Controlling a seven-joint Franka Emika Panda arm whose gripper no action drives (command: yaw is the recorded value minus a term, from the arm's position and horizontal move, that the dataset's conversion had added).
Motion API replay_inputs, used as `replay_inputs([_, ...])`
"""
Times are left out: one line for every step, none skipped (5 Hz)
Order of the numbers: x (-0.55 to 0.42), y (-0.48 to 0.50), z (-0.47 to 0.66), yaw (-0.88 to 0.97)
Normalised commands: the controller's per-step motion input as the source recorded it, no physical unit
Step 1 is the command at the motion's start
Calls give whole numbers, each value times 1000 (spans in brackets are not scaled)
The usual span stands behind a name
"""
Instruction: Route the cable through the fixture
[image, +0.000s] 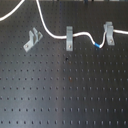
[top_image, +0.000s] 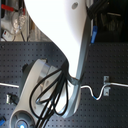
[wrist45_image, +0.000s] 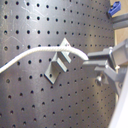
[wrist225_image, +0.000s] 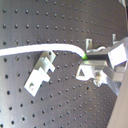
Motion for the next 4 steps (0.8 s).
replay_inputs([3,3,24,0])
replay_inputs([73,-91,140,71])
replay_inputs([-2,-2,326,114])
replay_inputs([29,20,375,371])
